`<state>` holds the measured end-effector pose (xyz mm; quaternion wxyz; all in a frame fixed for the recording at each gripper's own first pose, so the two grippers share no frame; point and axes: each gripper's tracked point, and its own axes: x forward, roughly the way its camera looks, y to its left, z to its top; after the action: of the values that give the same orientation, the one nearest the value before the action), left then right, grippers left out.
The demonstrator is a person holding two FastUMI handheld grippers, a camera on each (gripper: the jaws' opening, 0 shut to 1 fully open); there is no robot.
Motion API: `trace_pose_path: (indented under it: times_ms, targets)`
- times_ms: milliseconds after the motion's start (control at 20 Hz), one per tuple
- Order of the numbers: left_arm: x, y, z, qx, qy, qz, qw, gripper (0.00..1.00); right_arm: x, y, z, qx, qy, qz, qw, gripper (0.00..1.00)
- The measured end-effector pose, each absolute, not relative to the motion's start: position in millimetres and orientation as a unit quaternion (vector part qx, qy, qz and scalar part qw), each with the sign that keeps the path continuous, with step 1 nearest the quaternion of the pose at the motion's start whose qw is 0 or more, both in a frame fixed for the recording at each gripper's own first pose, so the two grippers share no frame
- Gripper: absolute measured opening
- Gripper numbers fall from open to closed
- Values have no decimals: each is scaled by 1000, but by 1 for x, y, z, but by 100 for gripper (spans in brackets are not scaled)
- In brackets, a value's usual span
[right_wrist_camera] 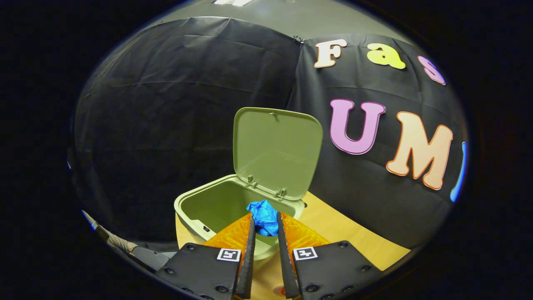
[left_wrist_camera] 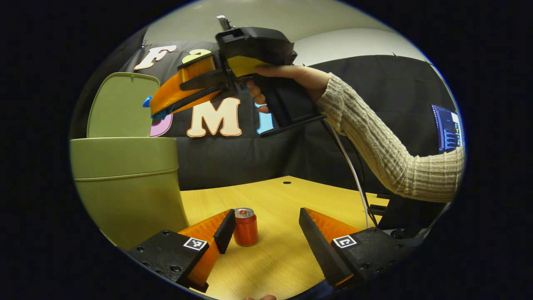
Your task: Press the lid of the desktop garbage bin to open it, pick up the crumpled paper on the desktop and throw it into the bin, then pick up the pop can on the desktop and drop it into the bin, and finally close the garbage bin lid.
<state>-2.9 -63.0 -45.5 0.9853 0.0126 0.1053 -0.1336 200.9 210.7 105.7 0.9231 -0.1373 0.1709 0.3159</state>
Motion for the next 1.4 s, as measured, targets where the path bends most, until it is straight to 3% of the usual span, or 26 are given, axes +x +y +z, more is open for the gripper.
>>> trace_pose_path:
  times_ms: [200, 250, 400, 550, 600, 750, 1100, 1200, 1300, 1400]
  targets:
    - [2, -64, -39, 19, 95, -123, 988, 94, 207, 226, 93, -132, 183, 329, 917, 37]
    - [1, -64, -39, 18, 95, -123, 988, 94, 209, 226, 92, -131, 183, 326, 918, 53]
    - [3, -62, -40, 14, 99, -123, 987, 94, 219, 213, 100, -136, 164, 305, 928, 83]
    - [4, -62, -41, 3, 102, -125, 987, 94, 217, 195, 111, -131, 143, 287, 938, 100]
    - [4, -62, -41, 1, 104, -126, 986, 94, 216, 189, 114, -127, 140, 282, 941, 96]
    - [3, -62, -46, -1, 116, -129, 985, 94, 211, 160, 121, -123, 130, 262, 948, 100]
    - [11, -66, -58, 0, 132, -125, 983, 93, 192, 74, 117, -87, 105, 184, 973, 100]
    - [12, -65, -63, 14, 136, -121, 983, 93, 183, 44, 108, -78, 105, 154, 980, 96]
    - [18, -63, -64, 16, 135, -112, 984, 93, 176, 16, 101, -74, 99, 119, 985, 100]
    - [28, -63, -67, 8, 139, -111, 984, 93, 163, -6, 88, -73, 94, 93, 989, 98]
